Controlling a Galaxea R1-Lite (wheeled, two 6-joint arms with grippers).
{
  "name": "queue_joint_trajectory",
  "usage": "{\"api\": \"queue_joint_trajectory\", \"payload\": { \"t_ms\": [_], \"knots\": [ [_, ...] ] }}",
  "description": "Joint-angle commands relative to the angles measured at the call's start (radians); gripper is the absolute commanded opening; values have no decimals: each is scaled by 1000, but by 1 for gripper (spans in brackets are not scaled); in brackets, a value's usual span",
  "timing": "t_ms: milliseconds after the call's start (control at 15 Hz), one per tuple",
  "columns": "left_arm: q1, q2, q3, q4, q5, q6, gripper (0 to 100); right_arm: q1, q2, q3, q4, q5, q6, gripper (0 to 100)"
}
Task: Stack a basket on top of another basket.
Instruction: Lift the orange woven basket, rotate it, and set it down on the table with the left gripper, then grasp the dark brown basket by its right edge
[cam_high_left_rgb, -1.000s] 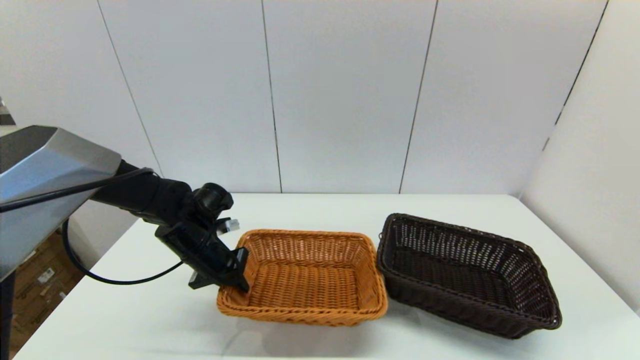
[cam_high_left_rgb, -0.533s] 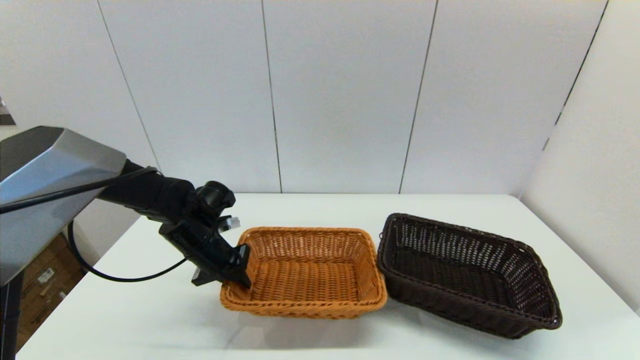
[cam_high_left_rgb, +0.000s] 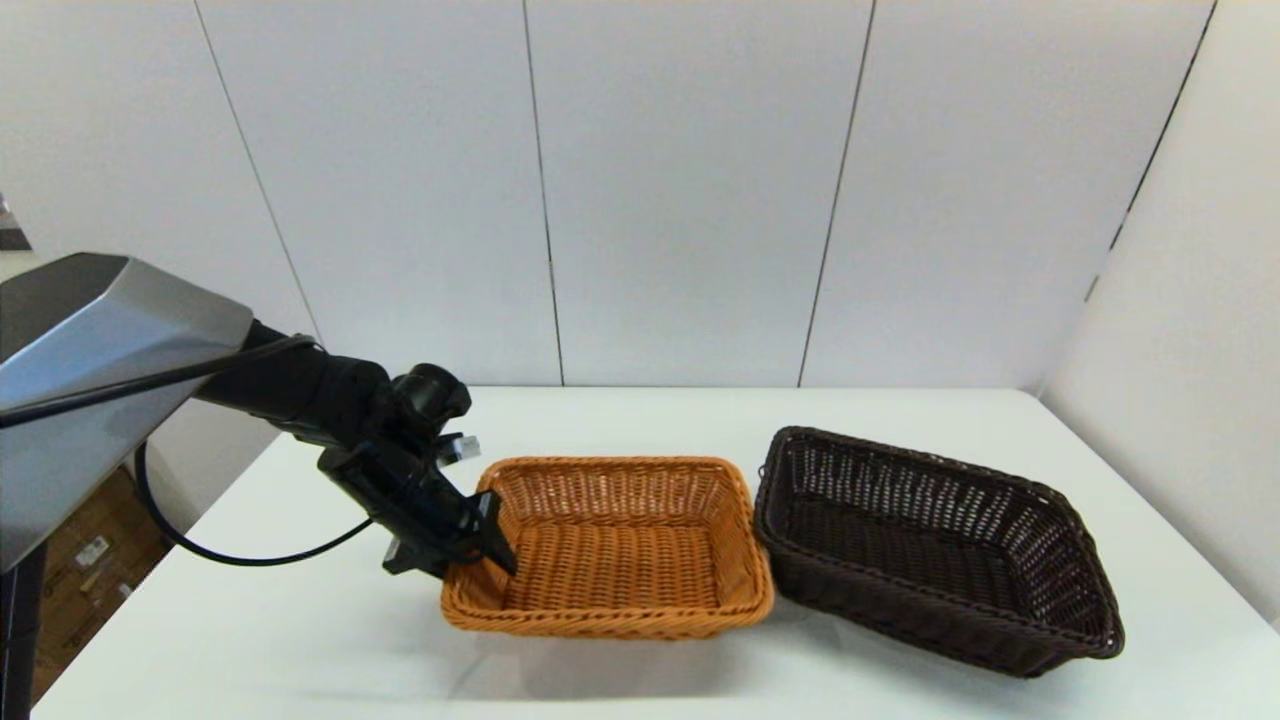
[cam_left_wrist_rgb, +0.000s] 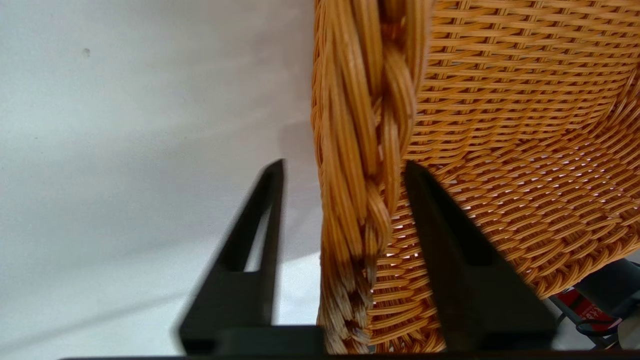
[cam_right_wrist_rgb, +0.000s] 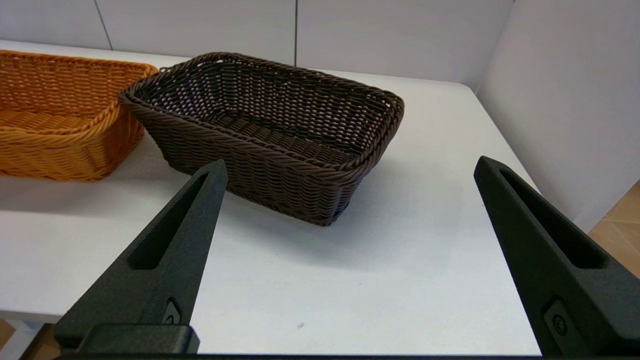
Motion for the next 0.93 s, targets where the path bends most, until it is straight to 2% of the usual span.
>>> {"api": "queue_joint_trajectory", "payload": {
  "t_ms": [67, 400, 733, 933],
  "knots": [
    [1, -61, 1, 3, -3, -4, 100, 0, 1, 0, 0, 1, -1, 100],
    [2, -481, 122, 11, 5, 8, 100, 0, 1, 0, 0, 1, -1, 100],
    [-58, -1118, 421, 73, 156, 105, 100, 0, 1, 0, 0, 1, -1, 100],
    [-53, -1412, 538, 170, 170, 117, 100, 0, 1, 0, 0, 1, -1, 100]
  ]
}}
